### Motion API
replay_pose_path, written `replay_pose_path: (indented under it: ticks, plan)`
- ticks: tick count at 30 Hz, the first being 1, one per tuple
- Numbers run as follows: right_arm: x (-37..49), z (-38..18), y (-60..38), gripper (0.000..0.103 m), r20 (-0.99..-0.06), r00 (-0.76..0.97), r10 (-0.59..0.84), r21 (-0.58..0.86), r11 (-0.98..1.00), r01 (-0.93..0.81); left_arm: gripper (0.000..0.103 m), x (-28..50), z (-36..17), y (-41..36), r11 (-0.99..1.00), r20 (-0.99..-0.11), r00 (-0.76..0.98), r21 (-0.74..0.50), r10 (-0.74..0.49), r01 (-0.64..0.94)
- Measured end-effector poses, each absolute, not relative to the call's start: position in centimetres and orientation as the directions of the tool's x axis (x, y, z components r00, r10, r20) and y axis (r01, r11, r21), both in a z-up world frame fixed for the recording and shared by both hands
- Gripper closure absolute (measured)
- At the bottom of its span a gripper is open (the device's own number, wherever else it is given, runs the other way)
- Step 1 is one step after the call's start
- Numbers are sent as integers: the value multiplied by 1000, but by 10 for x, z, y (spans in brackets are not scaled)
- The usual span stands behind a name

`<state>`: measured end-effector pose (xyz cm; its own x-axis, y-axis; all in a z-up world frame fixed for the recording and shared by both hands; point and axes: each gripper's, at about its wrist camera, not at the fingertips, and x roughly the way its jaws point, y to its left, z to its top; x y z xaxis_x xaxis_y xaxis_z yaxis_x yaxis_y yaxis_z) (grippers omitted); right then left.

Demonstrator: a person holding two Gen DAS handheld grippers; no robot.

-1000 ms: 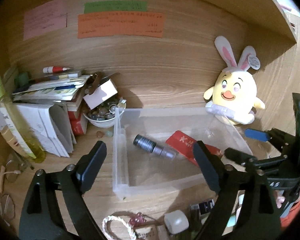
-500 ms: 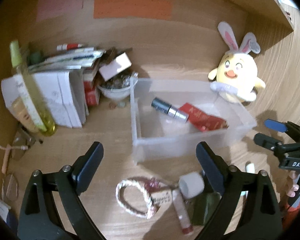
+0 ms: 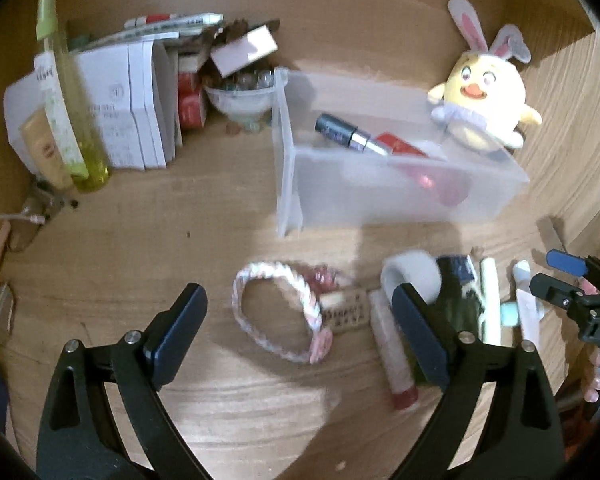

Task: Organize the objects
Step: 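Grasp the pink tube with the right gripper while the left gripper grasps the braided bracelet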

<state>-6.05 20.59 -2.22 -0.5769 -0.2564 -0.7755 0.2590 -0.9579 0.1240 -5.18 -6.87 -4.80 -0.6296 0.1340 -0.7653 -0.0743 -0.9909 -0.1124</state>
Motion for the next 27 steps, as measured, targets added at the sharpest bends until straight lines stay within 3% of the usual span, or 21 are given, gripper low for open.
replay_pose_path:
  ticks: [6, 9, 15, 20, 24, 27]
  plan:
    - [-59, -41, 208, 17, -798, -539, -268, 154, -957, 248, 8, -45, -59, -76, -989, -784, -605, -137, 139, -51]
    - [-61, -44, 211, 22, -800, -532, -277, 174, -956, 237, 9, -40, -62, -78, -989, -783, -606, -143, 142, -47]
    - [-62, -45, 217, 52, -800, -523, -293, 191, -952, 240, 31, -40, -67, -76, -985, -798, -580, -162, 166, -59]
    - [-60, -45, 215, 68, -799, -524, -294, 179, -949, 259, 39, -39, -68, -68, -989, -804, -576, -122, 145, -79]
    - [-60, -45, 211, 79, -794, -536, -287, 158, -949, 275, 54, -40, -67, -64, -992, -804, -581, -99, 129, -82]
    - [-61, -45, 209, 82, -789, -548, -276, 140, -951, 277, 67, -42, -67, -64, -991, -801, -583, -108, 136, -83]
